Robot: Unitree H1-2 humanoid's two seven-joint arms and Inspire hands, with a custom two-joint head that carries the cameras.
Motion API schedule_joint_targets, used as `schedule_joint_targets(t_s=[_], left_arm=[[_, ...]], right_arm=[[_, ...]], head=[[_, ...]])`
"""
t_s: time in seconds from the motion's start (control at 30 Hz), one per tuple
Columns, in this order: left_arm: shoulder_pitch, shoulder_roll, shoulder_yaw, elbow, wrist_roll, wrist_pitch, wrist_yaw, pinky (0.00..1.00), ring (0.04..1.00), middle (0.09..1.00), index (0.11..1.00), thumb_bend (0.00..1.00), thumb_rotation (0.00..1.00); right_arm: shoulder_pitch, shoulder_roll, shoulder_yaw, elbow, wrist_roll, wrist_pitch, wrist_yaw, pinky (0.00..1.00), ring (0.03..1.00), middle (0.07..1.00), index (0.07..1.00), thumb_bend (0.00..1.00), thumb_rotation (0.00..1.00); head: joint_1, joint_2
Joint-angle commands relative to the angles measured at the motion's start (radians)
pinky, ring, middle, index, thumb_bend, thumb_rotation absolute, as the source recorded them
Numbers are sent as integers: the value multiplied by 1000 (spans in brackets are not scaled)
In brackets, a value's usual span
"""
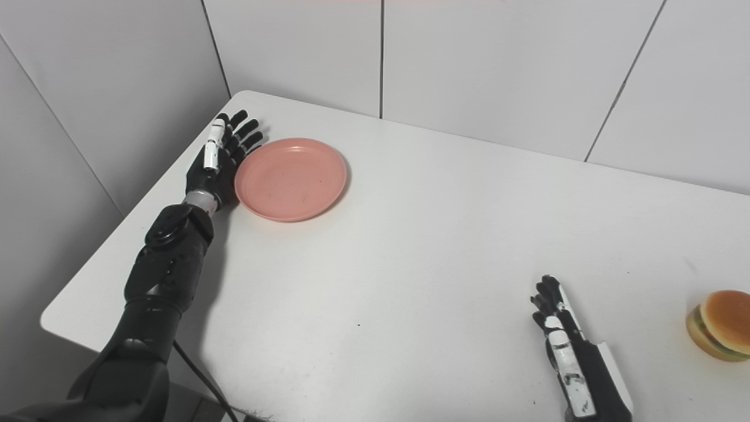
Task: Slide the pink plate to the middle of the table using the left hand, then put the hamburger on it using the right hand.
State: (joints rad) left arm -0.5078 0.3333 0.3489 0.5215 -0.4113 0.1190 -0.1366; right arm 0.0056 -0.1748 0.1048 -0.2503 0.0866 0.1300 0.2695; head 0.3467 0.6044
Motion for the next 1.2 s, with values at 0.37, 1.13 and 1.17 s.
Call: schedule_joint_targets(t_s=[0.37, 1.13, 1.17], left_arm=[[34, -69, -45, -27, -33, 124, -54, 910, 905, 908, 901, 358, 1000], [92, -220, -225, -238, -10, 286, -44, 887, 893, 898, 889, 339, 1000], [92, -222, -233, -242, -9, 287, -49, 889, 894, 900, 891, 338, 1000]], right_arm=[[-9, 9, 0, -20, 14, -26, -1, 1000, 1000, 1000, 1000, 54, 1000], [-12, 46, 8, -30, -38, -20, -38, 1000, 1000, 1000, 1000, 157, 1000], [-12, 46, 9, -30, -33, -24, -35, 1000, 1000, 1000, 1000, 154, 1000]], head=[[-23, 16], [-117, 67], [-127, 71]])
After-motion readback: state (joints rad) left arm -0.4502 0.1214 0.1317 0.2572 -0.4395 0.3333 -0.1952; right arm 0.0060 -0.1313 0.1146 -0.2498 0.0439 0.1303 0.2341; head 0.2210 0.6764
